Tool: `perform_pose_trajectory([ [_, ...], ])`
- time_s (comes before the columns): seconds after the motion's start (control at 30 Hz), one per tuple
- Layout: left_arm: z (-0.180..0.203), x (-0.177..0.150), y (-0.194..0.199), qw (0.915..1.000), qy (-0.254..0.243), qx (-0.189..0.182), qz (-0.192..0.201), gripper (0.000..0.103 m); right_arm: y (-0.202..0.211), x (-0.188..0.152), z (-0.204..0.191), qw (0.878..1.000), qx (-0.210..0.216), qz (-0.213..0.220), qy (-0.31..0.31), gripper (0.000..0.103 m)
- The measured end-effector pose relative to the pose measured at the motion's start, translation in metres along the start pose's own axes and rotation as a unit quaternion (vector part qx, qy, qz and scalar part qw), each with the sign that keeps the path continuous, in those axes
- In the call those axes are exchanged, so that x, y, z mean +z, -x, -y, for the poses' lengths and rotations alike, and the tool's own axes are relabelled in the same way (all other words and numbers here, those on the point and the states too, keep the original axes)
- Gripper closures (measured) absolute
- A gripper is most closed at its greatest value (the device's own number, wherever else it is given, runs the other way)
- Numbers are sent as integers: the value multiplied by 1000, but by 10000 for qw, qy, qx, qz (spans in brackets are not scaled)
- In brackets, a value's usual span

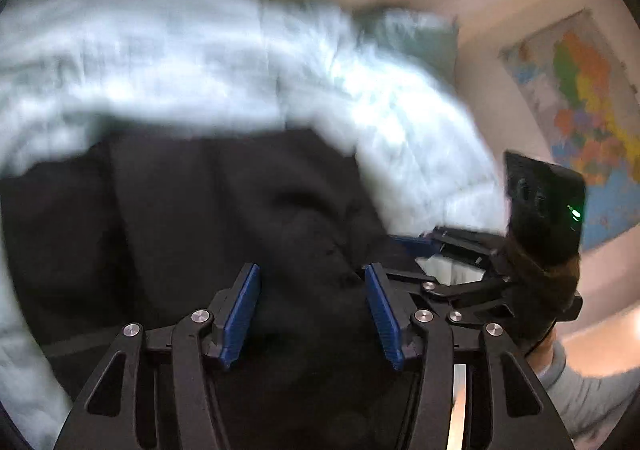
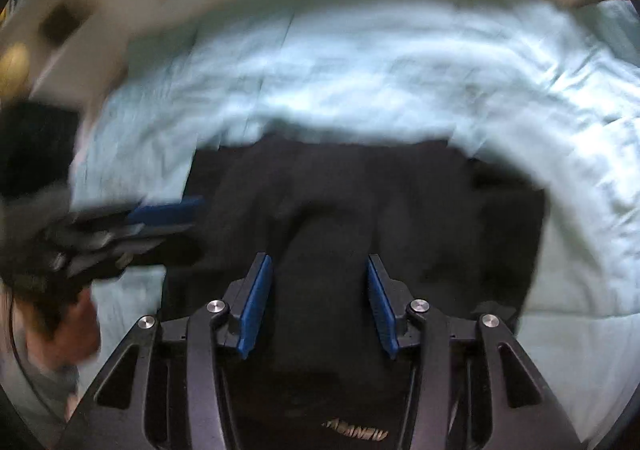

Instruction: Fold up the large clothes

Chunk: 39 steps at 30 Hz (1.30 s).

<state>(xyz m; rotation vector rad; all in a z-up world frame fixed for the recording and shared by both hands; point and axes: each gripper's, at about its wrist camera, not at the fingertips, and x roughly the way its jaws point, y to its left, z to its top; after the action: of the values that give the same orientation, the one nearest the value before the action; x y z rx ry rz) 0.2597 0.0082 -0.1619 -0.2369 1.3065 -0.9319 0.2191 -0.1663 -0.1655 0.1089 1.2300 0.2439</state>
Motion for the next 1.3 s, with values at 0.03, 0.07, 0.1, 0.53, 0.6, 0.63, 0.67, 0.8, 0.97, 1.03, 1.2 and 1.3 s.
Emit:
perform_pose_trajectory([
  [0.03, -10, -18, -15, 9993, 55, 252, -285, 47, -18, -14, 1, 9996, -114, -258, 37, 53],
  [0.07, -22, -36, -29, 9974, 140, 482, -507, 50, -41, -30, 6, 9982, -187, -577, 22, 53],
  [0.1, -33, -48, -41, 9959, 220, 602, -638, 56, -64, -47, 5, 9960, -264, -852, -18, 53],
  [0.53, -4, -83, -22, 9977, 138, 643, -164, 58, -18, -86, -1, 9992, -29, 369, -158, 53],
  [0.6, -14, -88, -39, 9965, 285, 739, -249, 58, -28, -83, -1, 9994, -77, 285, -154, 53],
  [0.63, -24, -91, -50, 9967, 426, 645, -256, 58, -38, -86, 1, 9995, -150, 214, -165, 53],
  [0.67, -31, -93, -56, 9964, 520, 612, -281, 58, -53, -84, 5, 9995, -288, 107, -109, 53],
  [0.8, -49, -108, -69, 9928, 1081, 314, -397, 62, -89, -93, 14, 9988, -315, -317, -186, 53],
  [0.97, -24, -135, -16, 9942, 827, 653, -213, 62, -44, -110, 26, 9988, -4, -264, -407, 53],
  [1.03, -18, -150, 10, 9935, 807, 801, -86, 61, -25, -124, 31, 9989, -17, -205, -425, 53],
  [1.2, -28, -204, 89, 9842, 1261, 1191, 349, 57, 7, -166, 53, 9965, -268, -242, -749, 53],
  [1.3, -49, -242, 123, 9744, 1704, 1356, 554, 54, 23, -190, 68, 9935, -378, -256, -1042, 53],
])
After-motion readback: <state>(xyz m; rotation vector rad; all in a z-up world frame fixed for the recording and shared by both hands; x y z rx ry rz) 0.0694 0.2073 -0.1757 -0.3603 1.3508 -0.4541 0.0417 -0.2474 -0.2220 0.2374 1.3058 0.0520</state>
